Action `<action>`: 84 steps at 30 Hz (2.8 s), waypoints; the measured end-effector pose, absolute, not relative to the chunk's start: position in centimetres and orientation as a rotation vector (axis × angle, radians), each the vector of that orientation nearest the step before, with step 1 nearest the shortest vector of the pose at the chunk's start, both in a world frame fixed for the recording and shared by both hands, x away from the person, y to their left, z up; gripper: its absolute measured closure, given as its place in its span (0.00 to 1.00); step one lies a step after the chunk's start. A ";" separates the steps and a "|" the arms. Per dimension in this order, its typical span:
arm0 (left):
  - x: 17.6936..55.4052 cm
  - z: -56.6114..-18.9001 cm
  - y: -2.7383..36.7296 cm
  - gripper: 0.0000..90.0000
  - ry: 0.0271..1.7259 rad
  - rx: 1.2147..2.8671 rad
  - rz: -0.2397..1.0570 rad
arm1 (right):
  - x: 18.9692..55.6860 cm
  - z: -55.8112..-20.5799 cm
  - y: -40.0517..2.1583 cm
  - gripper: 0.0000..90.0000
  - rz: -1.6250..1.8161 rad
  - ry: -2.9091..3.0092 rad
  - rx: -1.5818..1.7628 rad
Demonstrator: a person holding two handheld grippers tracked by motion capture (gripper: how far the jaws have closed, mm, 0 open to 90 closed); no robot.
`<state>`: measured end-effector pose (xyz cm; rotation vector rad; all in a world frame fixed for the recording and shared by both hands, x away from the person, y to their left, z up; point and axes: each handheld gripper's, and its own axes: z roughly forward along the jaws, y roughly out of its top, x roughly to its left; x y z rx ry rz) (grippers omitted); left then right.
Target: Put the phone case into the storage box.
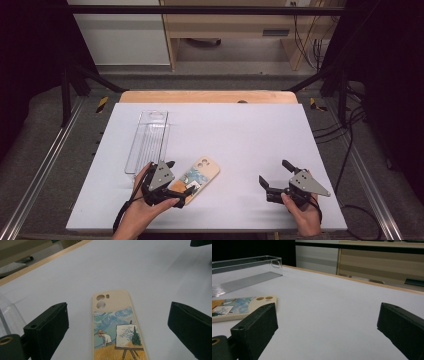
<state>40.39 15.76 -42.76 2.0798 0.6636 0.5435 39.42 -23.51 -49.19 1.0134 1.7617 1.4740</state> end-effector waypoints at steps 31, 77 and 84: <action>43.2 -48.4 13.7 0.06 0.863 2.281 0.396 | 39.6 -49.3 -23.7 0.04 1.506 1.761 1.022; 44.1 -46.6 13.6 0.13 0.749 2.016 0.511 | 39.5 -49.3 -23.2 0.03 1.477 1.779 1.019; 44.3 -45.2 13.6 0.13 0.678 1.924 0.579 | 39.4 -49.1 -23.2 0.03 1.512 1.757 1.072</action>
